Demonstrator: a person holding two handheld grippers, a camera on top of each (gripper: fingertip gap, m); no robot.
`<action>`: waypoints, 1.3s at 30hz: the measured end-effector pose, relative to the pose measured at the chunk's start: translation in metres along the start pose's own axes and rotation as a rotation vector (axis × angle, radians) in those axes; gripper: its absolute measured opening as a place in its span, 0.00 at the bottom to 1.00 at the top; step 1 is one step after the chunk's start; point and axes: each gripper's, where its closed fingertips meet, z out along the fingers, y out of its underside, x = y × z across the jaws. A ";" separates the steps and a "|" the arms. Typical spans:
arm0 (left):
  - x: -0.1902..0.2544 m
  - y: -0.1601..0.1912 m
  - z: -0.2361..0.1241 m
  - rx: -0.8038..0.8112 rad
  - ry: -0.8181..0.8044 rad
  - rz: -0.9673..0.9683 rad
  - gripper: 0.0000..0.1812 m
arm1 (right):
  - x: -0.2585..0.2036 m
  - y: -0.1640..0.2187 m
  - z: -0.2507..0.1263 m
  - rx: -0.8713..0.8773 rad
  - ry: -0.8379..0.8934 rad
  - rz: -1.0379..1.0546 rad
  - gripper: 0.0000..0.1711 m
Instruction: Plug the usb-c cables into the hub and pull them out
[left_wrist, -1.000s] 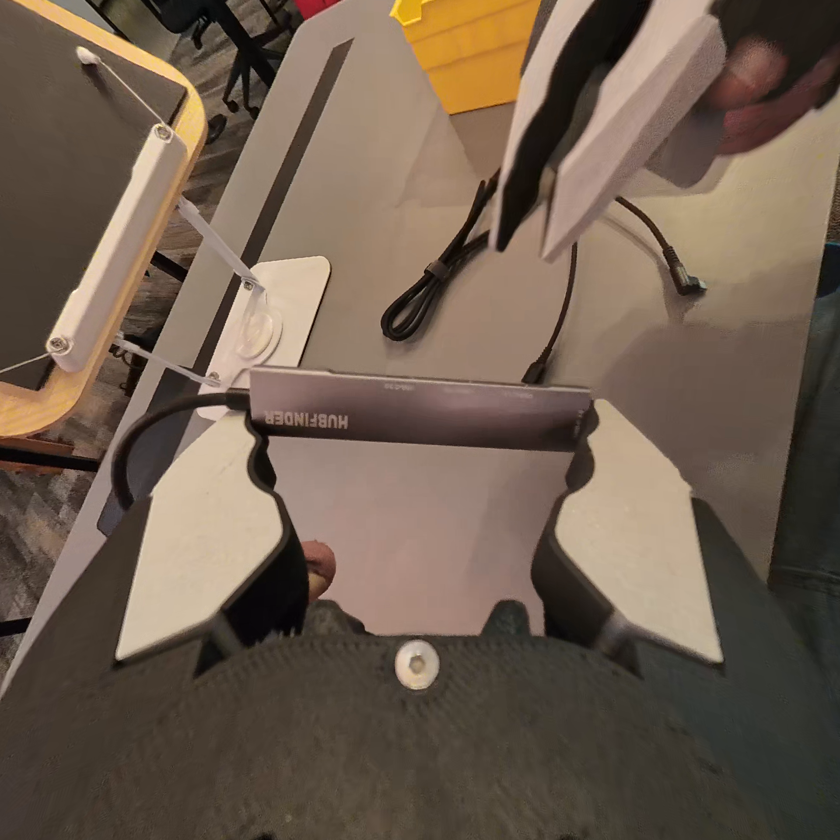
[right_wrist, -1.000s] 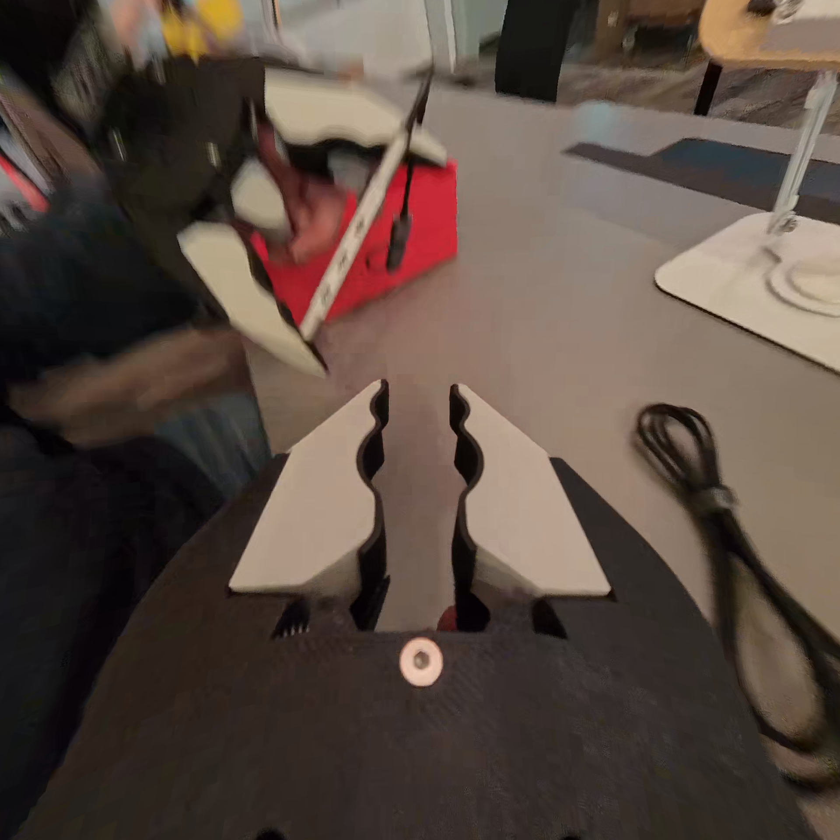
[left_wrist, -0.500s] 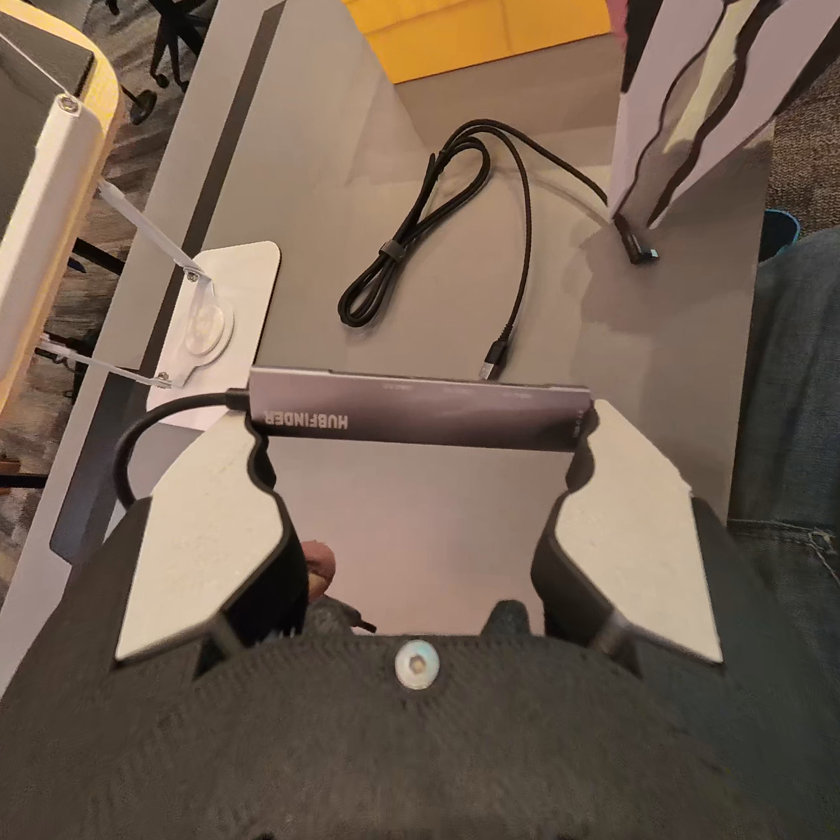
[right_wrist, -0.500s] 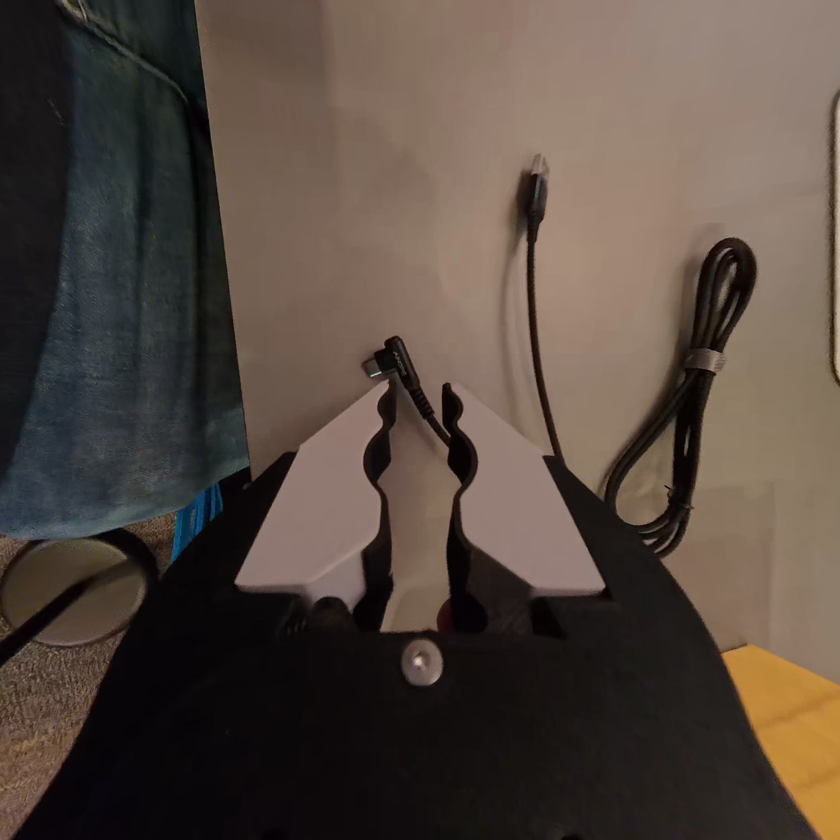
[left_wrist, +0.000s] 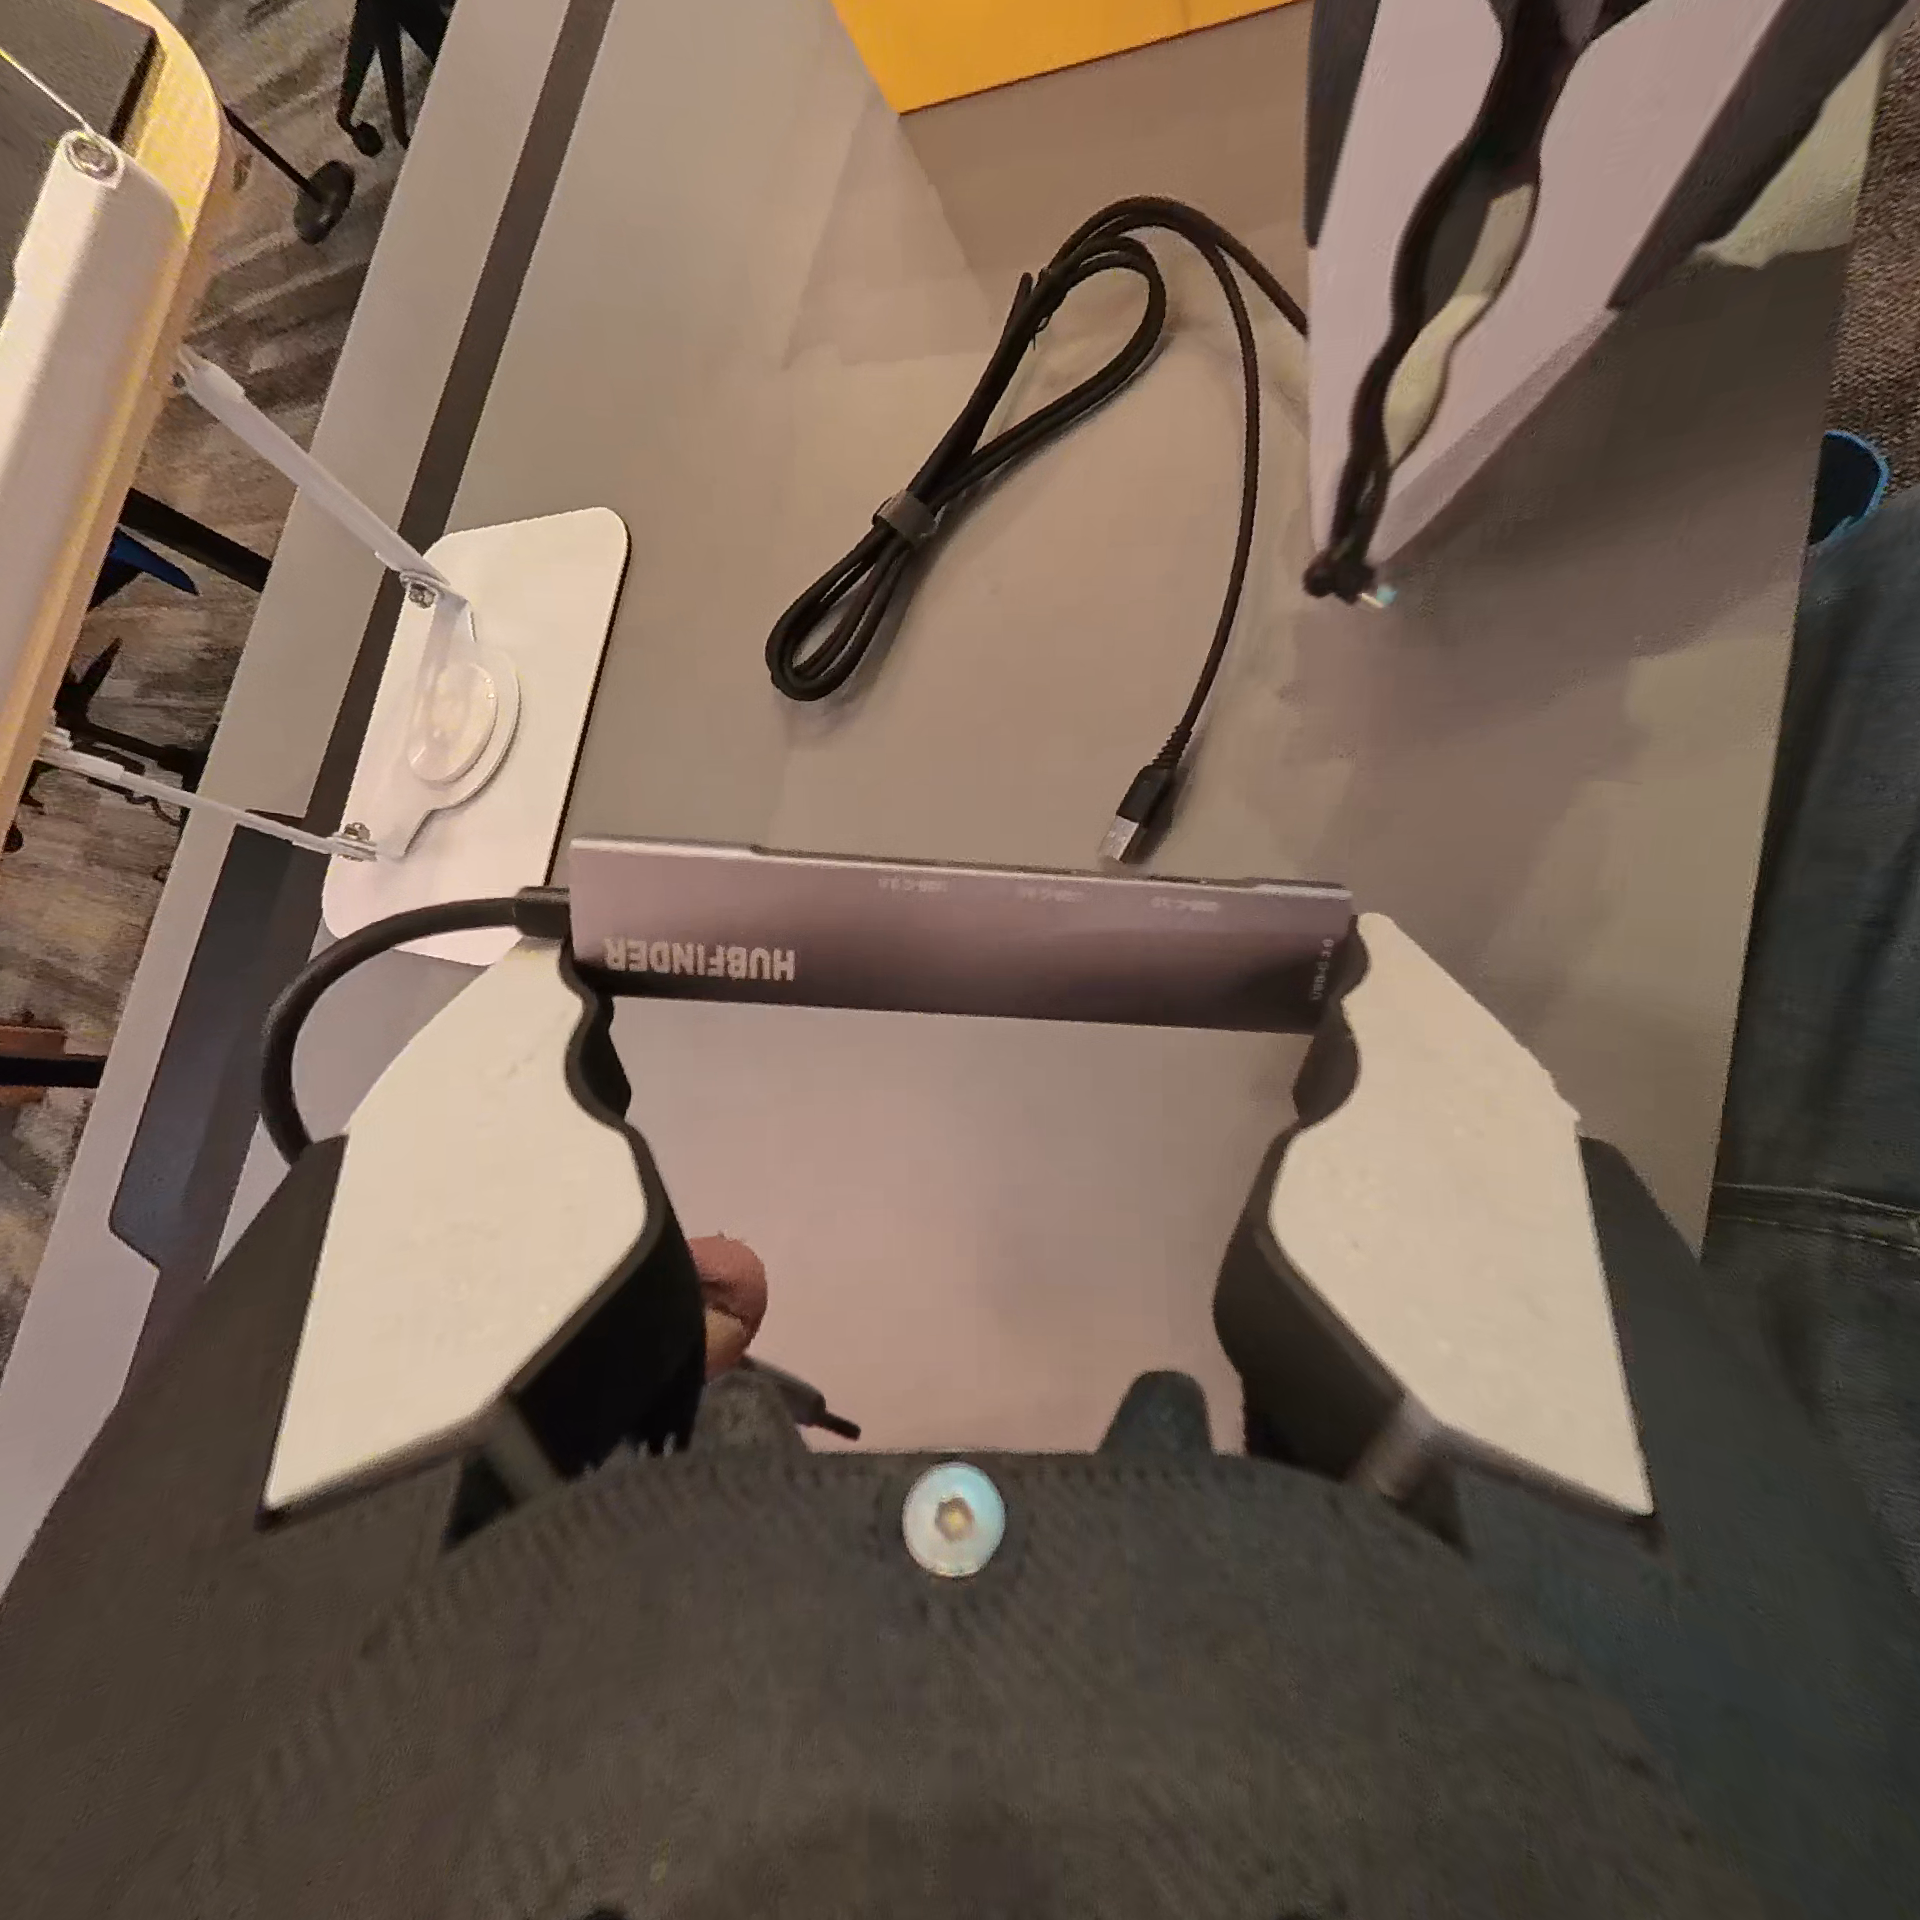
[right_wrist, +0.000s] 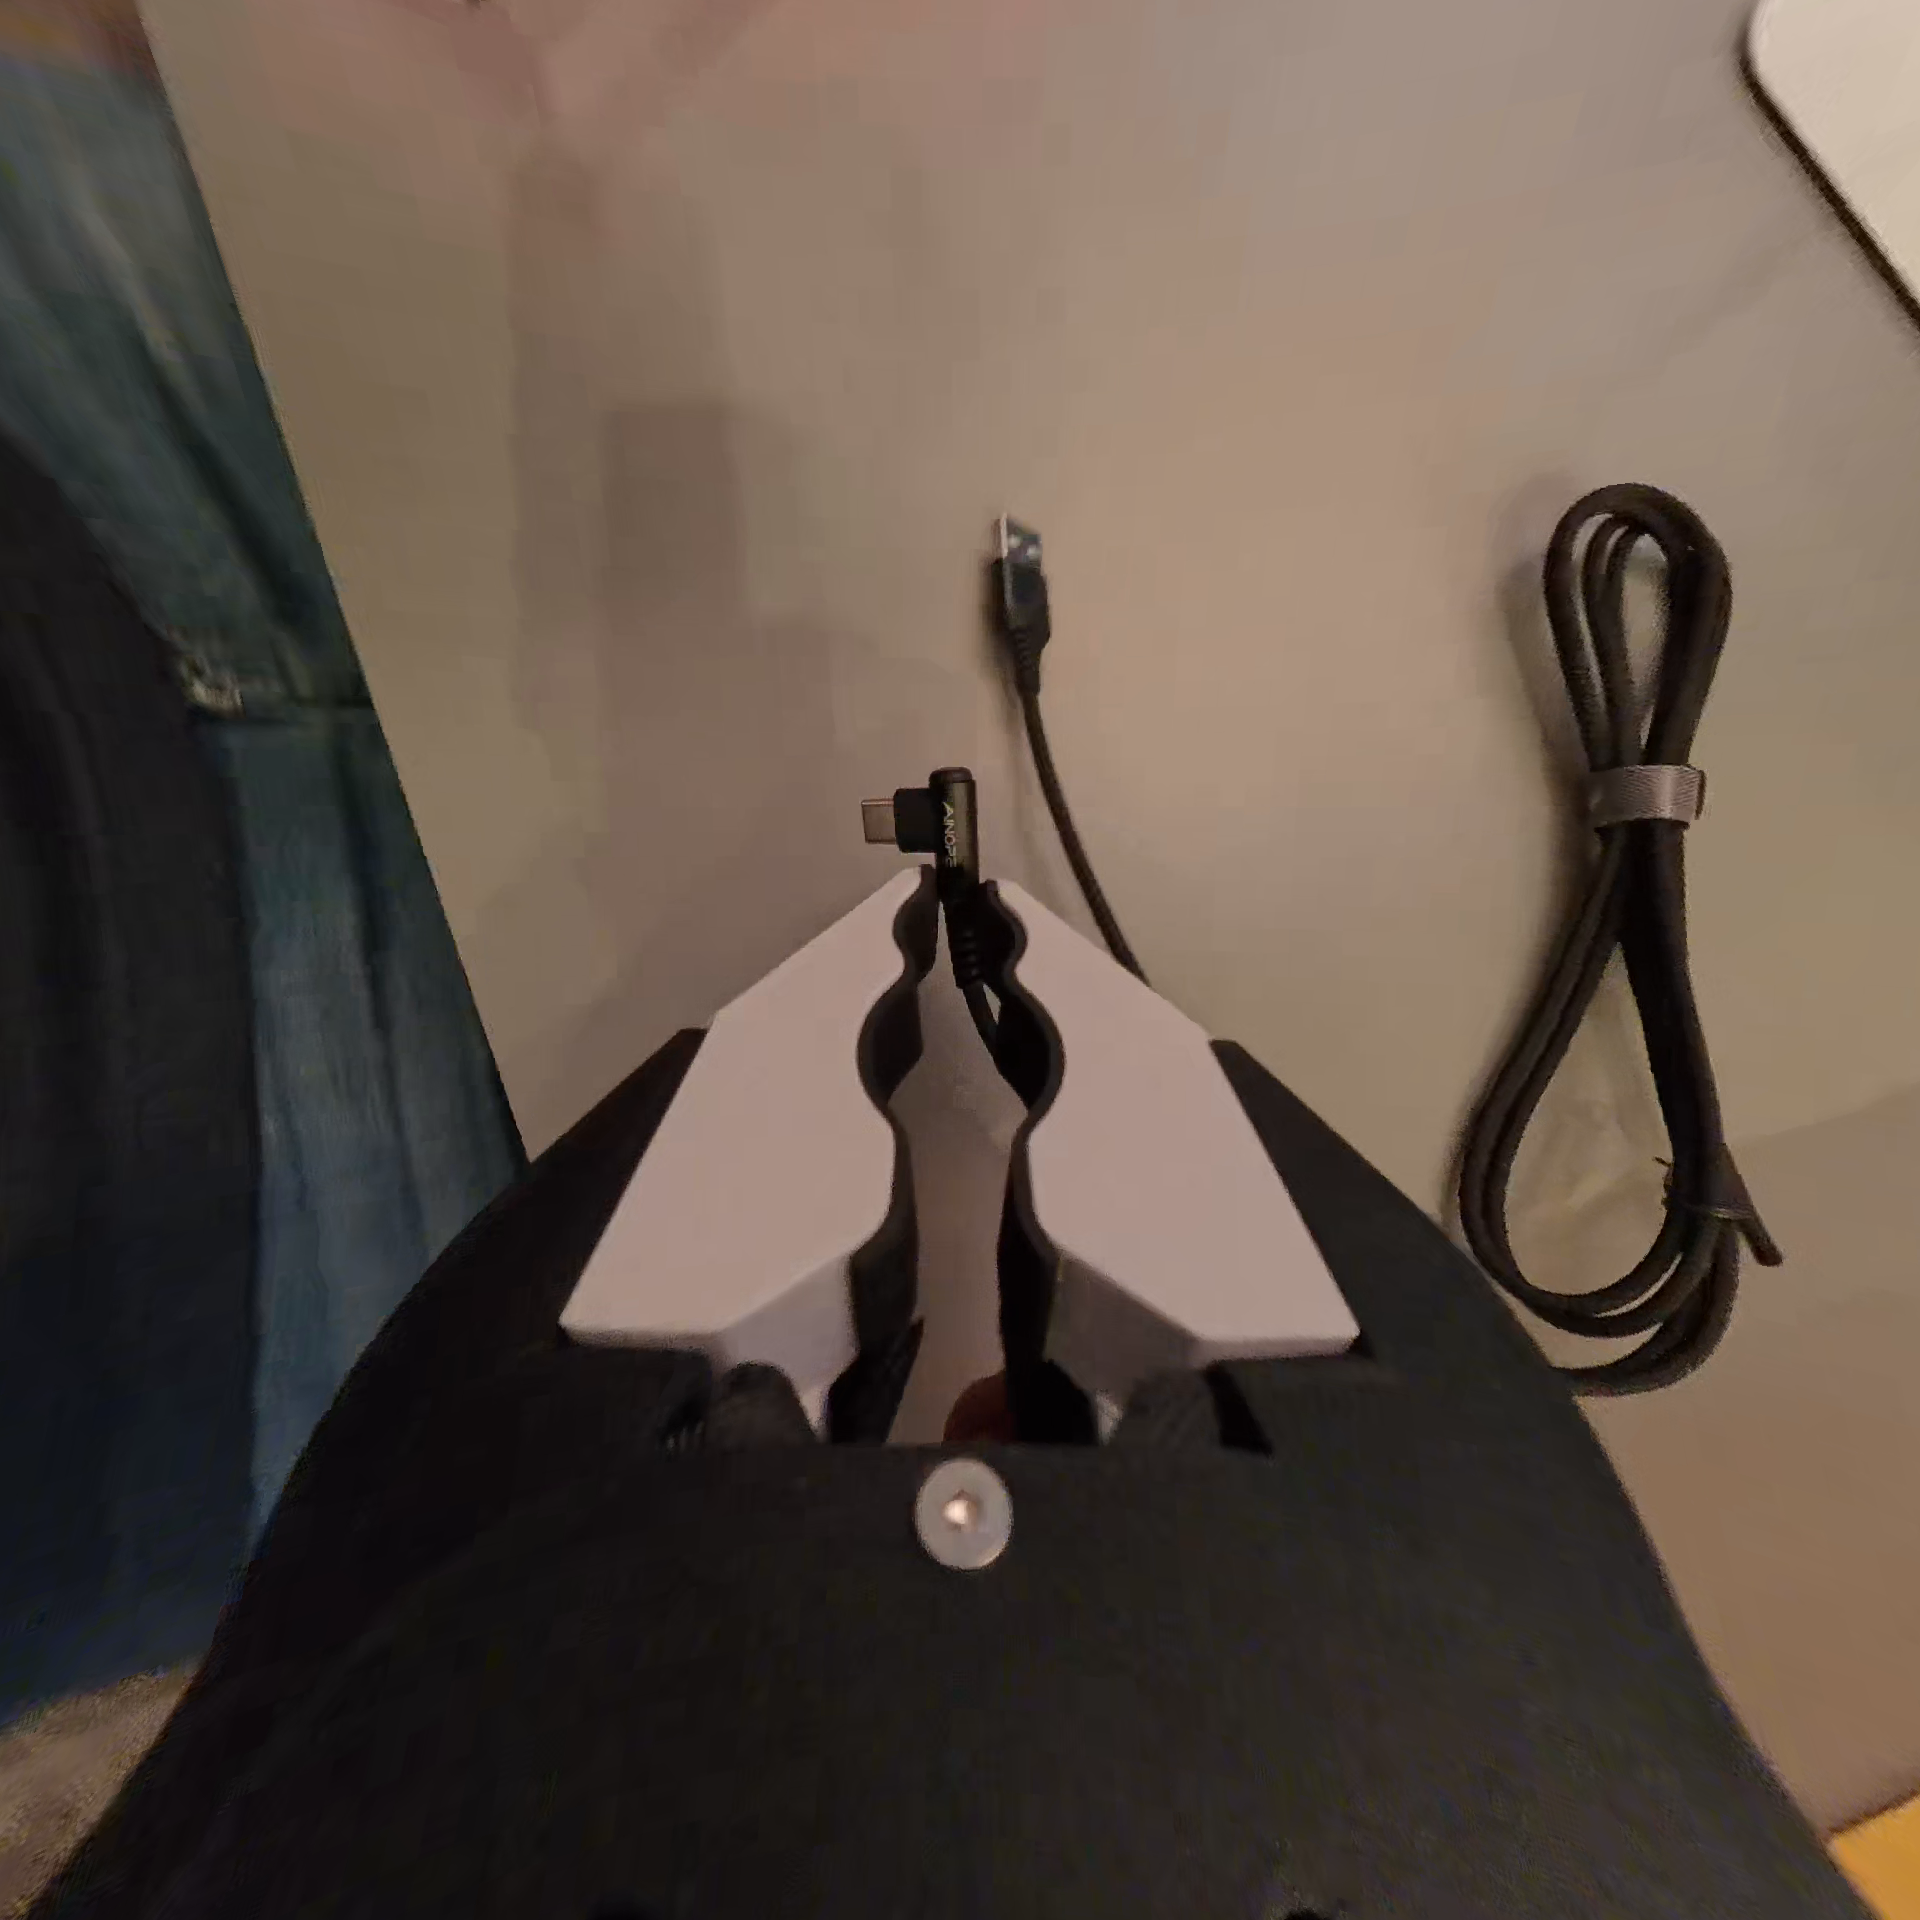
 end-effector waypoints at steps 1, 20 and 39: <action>0.000 0.000 0.001 0.003 0.001 -0.003 0.70 | 0.002 -0.004 0.001 0.013 0.007 0.042 0.02; -0.010 0.007 -0.005 -0.018 -0.032 0.004 0.70 | -0.016 -0.040 0.033 -0.151 0.006 -0.580 0.15; -0.014 0.012 -0.012 -0.021 -0.038 0.026 0.70 | -0.015 -0.030 0.053 -0.384 -0.052 -1.377 0.09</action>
